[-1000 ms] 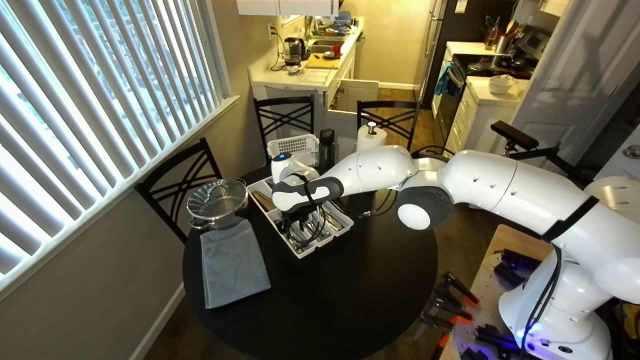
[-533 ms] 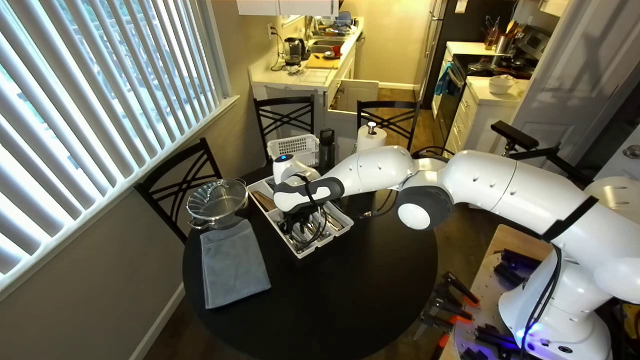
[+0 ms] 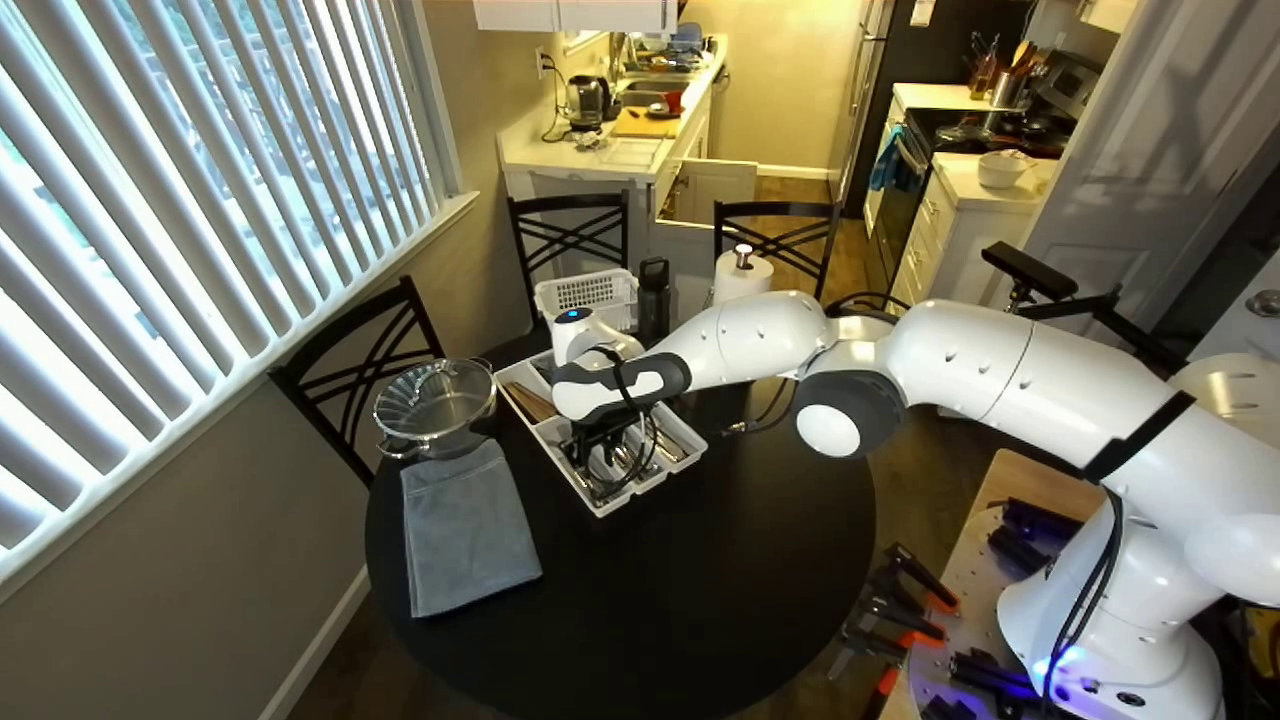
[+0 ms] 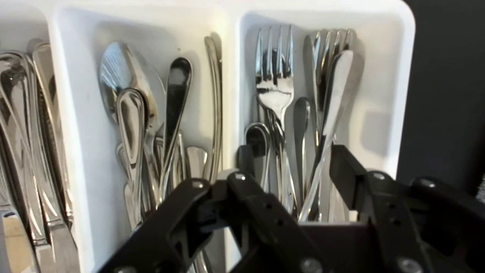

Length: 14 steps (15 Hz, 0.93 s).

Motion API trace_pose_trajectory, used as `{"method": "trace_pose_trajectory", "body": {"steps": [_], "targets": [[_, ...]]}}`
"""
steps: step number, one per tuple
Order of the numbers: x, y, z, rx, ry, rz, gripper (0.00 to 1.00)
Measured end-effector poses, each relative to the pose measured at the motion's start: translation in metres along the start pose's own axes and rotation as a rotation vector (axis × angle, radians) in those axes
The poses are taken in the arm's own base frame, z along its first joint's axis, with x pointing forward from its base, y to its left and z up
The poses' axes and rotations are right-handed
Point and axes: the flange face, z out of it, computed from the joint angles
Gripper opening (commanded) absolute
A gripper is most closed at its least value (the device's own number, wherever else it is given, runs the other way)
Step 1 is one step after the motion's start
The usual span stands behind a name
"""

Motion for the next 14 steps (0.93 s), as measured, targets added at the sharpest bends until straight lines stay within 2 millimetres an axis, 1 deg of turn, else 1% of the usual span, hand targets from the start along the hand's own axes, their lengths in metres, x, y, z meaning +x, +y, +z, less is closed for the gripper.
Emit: {"method": "trace_pose_trajectory", "body": {"steps": [1,2,3,4,6,7,10,12,13,14], "targets": [[0.0,0.001,0.0,0.002,-0.002,0.003,0.44],[0.0,0.001,0.0,0.002,-0.006,0.004,0.48],[-0.001,0.001,0.001,0.001,-0.013,0.006,0.55],[-0.002,0.001,0.001,0.001,-0.021,0.006,0.55],[-0.003,-0.001,0.001,0.002,-0.029,0.006,0.63],[-0.004,-0.003,0.001,0.002,-0.031,0.006,0.6],[-0.006,-0.008,-0.001,0.0,-0.037,0.008,0.6],[-0.007,-0.011,-0.001,-0.003,-0.042,0.01,0.56],[-0.008,-0.013,-0.002,-0.004,-0.044,0.013,0.58],[-0.009,-0.014,-0.002,-0.005,-0.045,0.016,0.57]]}}
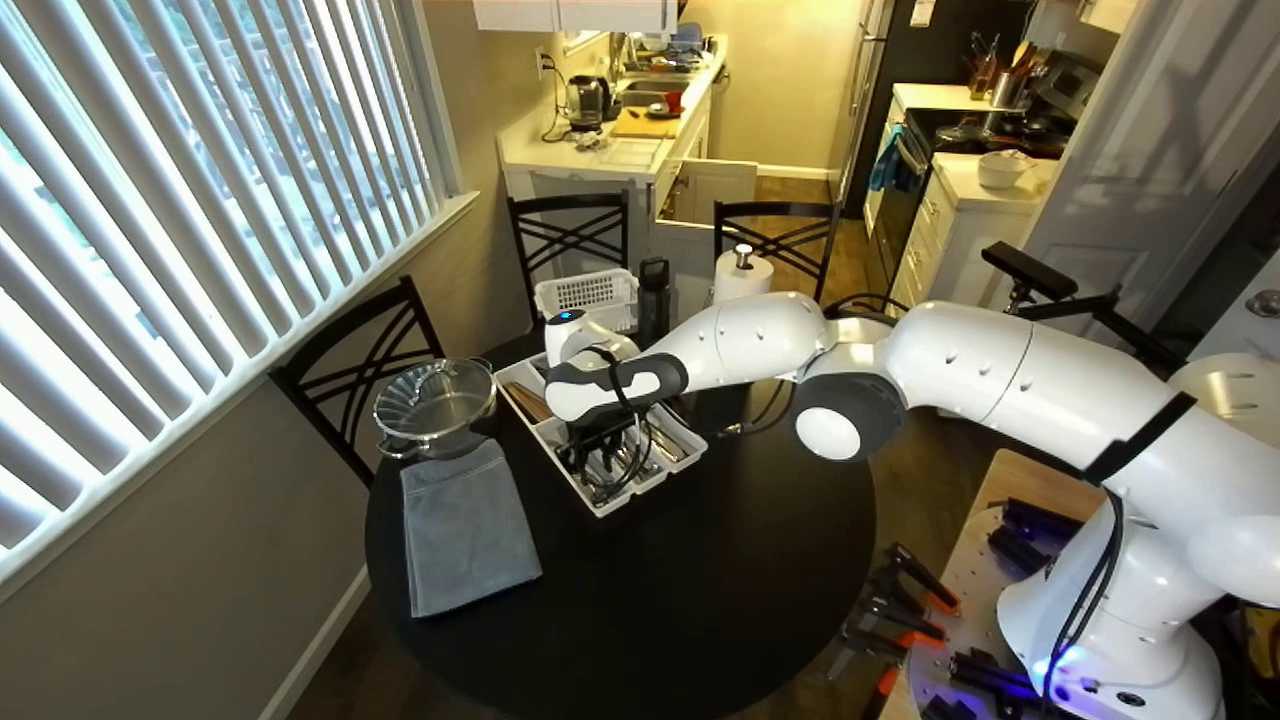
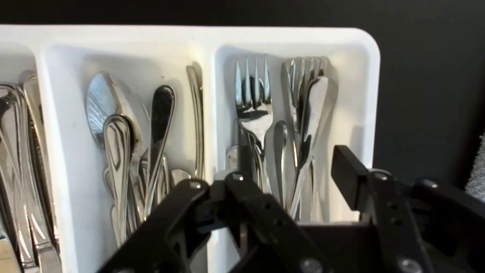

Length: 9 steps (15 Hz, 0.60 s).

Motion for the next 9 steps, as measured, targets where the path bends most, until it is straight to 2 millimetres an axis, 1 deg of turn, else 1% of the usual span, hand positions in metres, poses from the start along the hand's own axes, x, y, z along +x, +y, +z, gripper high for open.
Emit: {"method": "trace_pose_trajectory", "body": {"steps": [1,2,3,4,5,6,7,8,9], "targets": [[-0.0001,-0.0005,-0.0004,0.0,0.0,0.002,0.62],[-0.0001,-0.0005,-0.0006,0.0,0.0,0.007,0.64],[0.0,-0.0004,-0.0006,0.0,0.0,0.015,0.7],[-0.0002,-0.0002,-0.0005,0.0,-0.002,0.023,0.78],[-0.0008,0.0,-0.0001,-0.003,-0.008,0.029,0.58],[-0.0018,0.0002,0.0004,-0.006,-0.017,0.034,0.49],[-0.0029,0.0003,0.0007,-0.01,-0.027,0.036,0.48],[-0.0039,0.0002,0.0006,-0.014,-0.036,0.036,0.5],[-0.0047,-0.0001,0.0004,-0.016,-0.043,0.035,0.58]]}}
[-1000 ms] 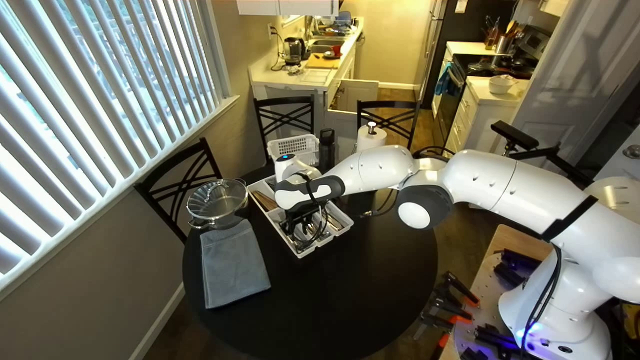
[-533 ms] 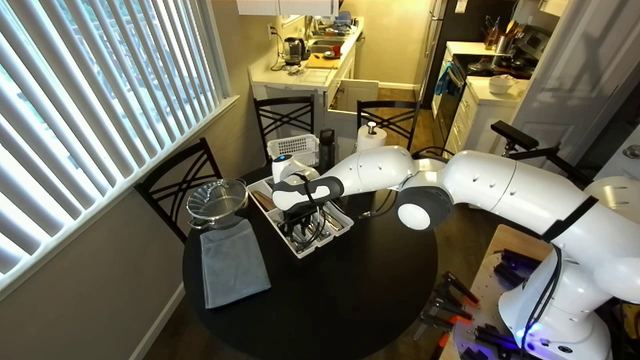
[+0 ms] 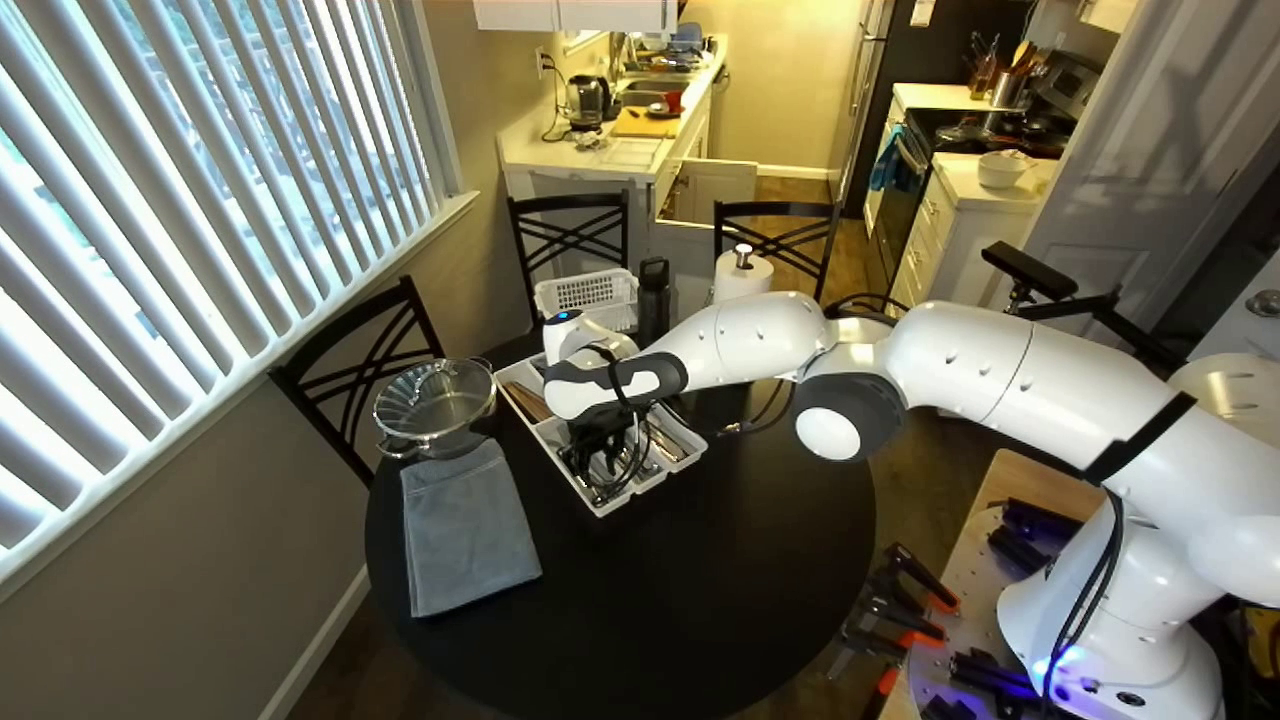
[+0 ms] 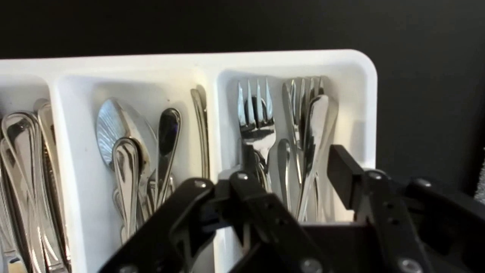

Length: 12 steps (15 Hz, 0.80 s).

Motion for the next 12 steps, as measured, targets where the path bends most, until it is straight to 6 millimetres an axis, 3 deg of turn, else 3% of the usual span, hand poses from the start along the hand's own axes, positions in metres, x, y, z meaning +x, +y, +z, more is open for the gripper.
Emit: {"method": "trace_pose_trajectory", "body": {"steps": [6,9,12], "targets": [[-0.002,0.0,-0.001,-0.009,-0.017,-0.001,0.98],[-0.002,-0.002,-0.004,-0.006,-0.012,-0.003,1.0],[-0.002,-0.016,-0.022,0.013,0.023,-0.048,1.0]]}}
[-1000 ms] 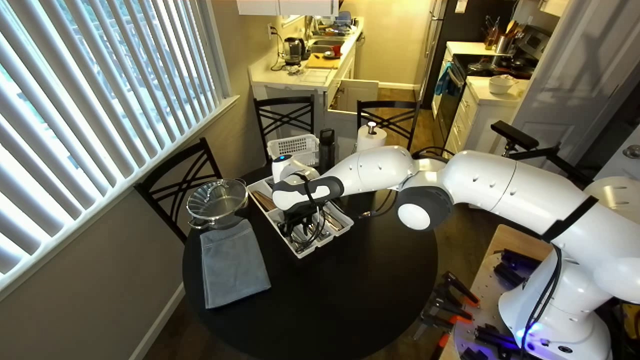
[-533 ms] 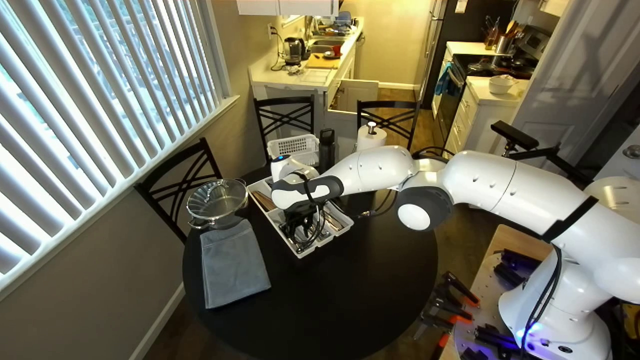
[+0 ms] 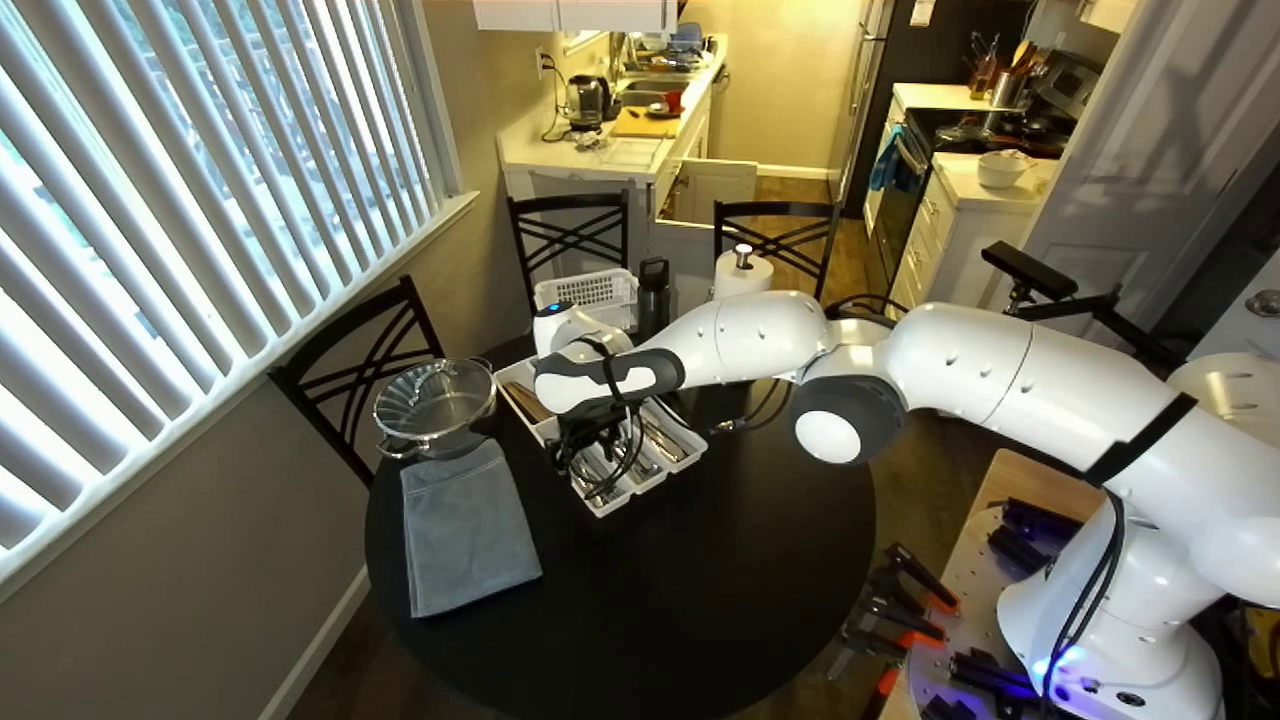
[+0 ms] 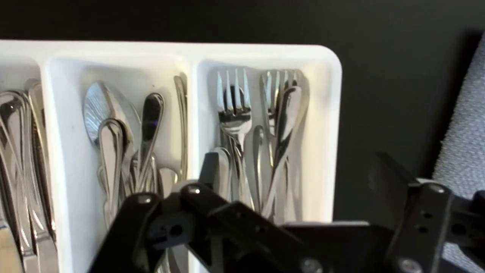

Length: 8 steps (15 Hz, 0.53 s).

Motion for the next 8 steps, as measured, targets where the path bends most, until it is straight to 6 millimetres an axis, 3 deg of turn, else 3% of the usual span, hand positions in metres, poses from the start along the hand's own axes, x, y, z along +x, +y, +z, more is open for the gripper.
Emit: {"method": "trace_pose_trajectory", "body": {"steps": [3,8], "targets": [[0.001,-0.018,-0.027,0.014,0.059,-0.036,1.0],[0.015,-0.02,-0.053,0.066,0.194,0.097,1.0]]}}
